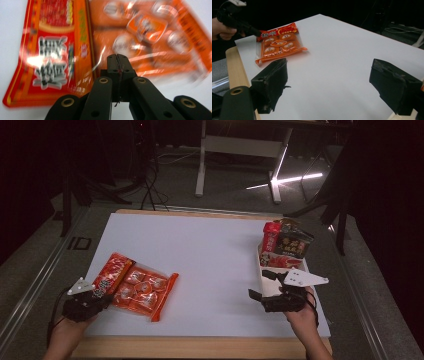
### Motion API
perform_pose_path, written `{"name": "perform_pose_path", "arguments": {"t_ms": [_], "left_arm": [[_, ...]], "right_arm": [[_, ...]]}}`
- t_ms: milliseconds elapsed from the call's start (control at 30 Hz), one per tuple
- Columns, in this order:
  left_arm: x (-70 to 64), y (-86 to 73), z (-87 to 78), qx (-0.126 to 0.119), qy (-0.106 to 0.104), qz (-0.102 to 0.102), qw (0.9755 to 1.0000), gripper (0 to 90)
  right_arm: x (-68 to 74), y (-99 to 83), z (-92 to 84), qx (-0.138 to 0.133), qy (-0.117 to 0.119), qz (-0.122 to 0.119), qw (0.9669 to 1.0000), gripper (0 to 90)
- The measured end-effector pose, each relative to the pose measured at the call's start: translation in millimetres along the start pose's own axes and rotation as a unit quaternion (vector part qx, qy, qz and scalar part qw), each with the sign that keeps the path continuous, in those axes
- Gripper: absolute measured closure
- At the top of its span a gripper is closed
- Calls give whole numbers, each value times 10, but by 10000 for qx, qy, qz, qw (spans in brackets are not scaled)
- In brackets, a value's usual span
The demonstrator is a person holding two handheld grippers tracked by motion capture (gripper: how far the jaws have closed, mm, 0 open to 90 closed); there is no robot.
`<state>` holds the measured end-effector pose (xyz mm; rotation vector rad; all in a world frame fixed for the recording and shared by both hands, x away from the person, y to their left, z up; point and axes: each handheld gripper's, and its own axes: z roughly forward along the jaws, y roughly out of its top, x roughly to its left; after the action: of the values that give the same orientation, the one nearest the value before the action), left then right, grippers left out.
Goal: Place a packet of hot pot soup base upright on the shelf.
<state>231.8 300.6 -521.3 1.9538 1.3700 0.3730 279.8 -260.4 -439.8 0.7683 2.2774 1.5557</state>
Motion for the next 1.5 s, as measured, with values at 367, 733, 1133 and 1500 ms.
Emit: {"name": "perform_pose_path", "arguments": {"t_ms": [367, 733, 1133, 1500], "left_arm": [[62, -52, 150, 423, 91, -211, 9988, 900], [21, 36, 233, 355, 182, -81, 9992, 900], [103, 203, 379, 313, 211, -77, 9993, 900], [177, 492, 638, 229, 297, -26, 9993, 900]], "right_arm": [[2, -4, 14, 34, 13, -27, 10000, 149], [2, -5, 7, 26, 10, -46, 10000, 149], [18, 16, 11, 6, 58, -44, 10000, 149], [16, 7, 16, 15, 70, -50, 10000, 149]]}}
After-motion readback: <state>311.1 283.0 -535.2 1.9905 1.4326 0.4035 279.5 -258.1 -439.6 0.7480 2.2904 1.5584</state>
